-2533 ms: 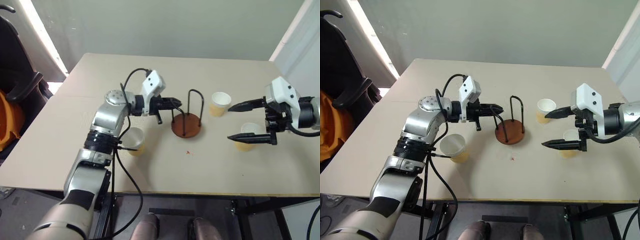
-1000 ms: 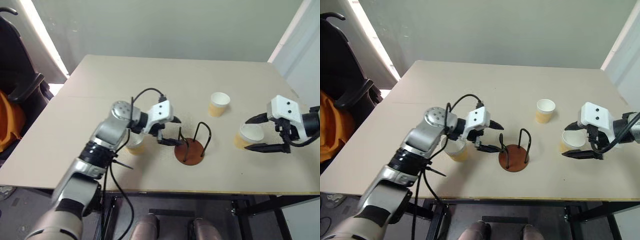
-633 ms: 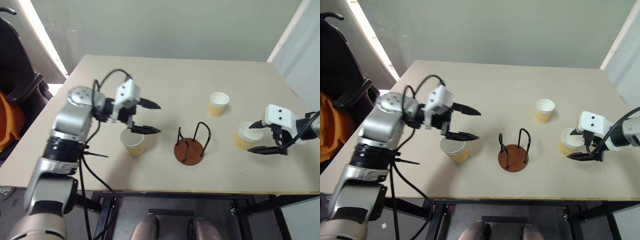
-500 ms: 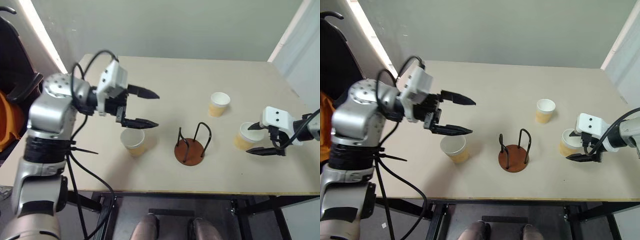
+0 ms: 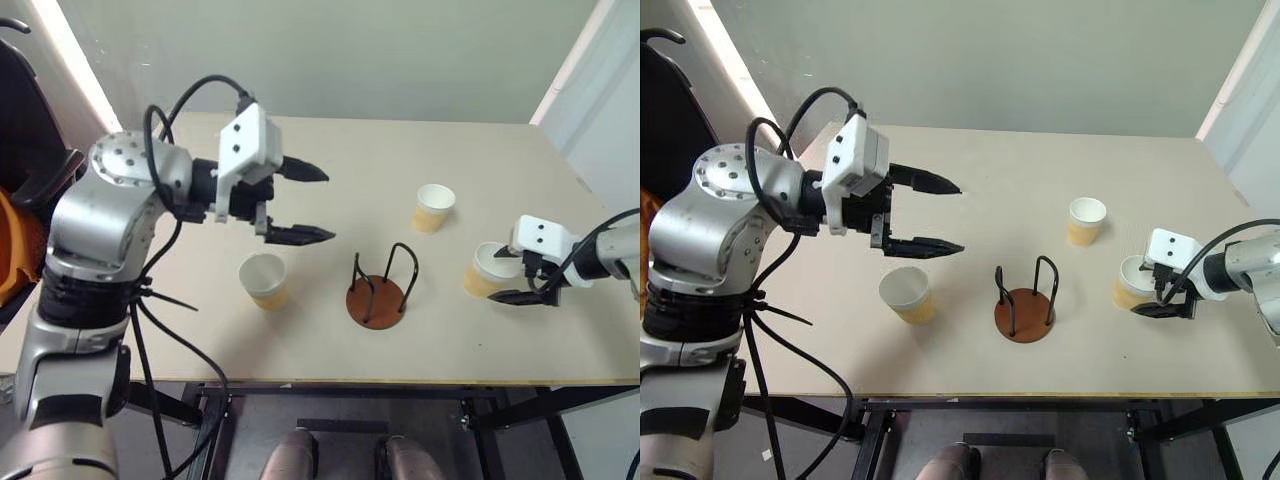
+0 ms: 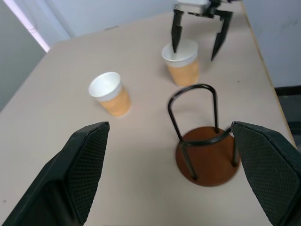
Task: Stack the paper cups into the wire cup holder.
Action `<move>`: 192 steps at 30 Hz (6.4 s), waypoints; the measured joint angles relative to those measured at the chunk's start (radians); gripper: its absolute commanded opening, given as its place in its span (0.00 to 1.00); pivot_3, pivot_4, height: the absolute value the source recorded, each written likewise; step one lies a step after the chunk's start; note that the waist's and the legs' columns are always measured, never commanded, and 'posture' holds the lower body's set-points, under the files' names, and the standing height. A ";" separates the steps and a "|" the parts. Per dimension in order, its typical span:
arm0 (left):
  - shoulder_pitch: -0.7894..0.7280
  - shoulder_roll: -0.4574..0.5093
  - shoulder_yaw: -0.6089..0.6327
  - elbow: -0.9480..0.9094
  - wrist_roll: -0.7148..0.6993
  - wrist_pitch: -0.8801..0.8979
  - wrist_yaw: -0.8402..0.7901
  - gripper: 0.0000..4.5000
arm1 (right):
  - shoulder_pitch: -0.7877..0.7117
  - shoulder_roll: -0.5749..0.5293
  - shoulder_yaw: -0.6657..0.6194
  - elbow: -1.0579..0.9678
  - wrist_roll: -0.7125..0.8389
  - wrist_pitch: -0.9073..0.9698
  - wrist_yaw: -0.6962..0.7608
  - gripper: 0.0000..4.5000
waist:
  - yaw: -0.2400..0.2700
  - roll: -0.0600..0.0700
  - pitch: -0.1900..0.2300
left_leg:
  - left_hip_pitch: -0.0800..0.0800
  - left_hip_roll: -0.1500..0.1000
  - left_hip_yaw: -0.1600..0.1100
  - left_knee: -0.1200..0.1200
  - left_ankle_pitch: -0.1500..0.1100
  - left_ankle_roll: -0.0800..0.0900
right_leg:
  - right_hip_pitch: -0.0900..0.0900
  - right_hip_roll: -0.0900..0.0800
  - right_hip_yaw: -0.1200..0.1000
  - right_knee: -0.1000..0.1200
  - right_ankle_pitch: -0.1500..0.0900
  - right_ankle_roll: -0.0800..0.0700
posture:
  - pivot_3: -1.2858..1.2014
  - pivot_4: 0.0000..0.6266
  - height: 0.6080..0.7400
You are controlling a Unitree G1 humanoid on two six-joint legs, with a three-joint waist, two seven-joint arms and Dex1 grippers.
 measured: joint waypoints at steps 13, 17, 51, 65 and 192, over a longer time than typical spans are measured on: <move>-0.013 0.025 -0.089 -0.096 -0.052 0.106 -0.085 1.00 | -0.008 0.034 0.011 0.024 -0.027 -0.014 0.010 0.49 | 0.000 0.000 0.000 | 0.000 0.001 0.000 -0.003 -0.002 -0.002 | -0.001 0.000 -0.001 -0.001 0.003 0.006 | 0.52 0.24 1.00; -0.013 0.038 -0.089 -0.096 -0.050 0.097 -0.094 1.00 | -0.008 0.036 0.011 0.022 -0.027 -0.014 0.016 0.16 | 0.000 0.000 0.000 | 0.000 0.001 0.000 -0.003 -0.002 -0.002 | -0.001 0.000 -0.001 -0.001 0.002 0.004 | 0.52 0.24 1.00; 0.085 0.141 -0.027 -0.069 -0.023 0.028 -0.083 1.00 | -0.421 0.194 0.088 -0.232 0.259 0.016 0.278 0.01 | -0.014 0.001 0.001 | 0.001 0.002 -0.002 -0.015 0.002 -0.007 | -0.006 0.001 -0.003 0.002 -0.007 -0.008 | 0.52 0.24 1.00; 0.095 0.160 -0.018 -0.080 -0.026 0.028 -0.083 1.00 | -0.421 0.224 0.136 -0.212 0.180 -0.042 0.306 0.48 | -0.014 0.001 0.001 | 0.002 0.002 -0.002 -0.015 0.002 -0.007 | -0.006 0.001 -0.003 0.002 -0.008 -0.010 | 0.52 0.24 1.00; 0.322 0.320 0.163 -0.173 -0.157 0.025 -0.060 1.00 | -0.570 0.222 0.389 -0.137 0.150 -0.270 0.318 0.21 | -0.024 -0.001 0.000 | 0.000 0.007 -0.005 -0.028 0.014 -0.018 | -0.016 0.004 -0.006 0.008 -0.003 -0.025 | 0.52 0.24 1.00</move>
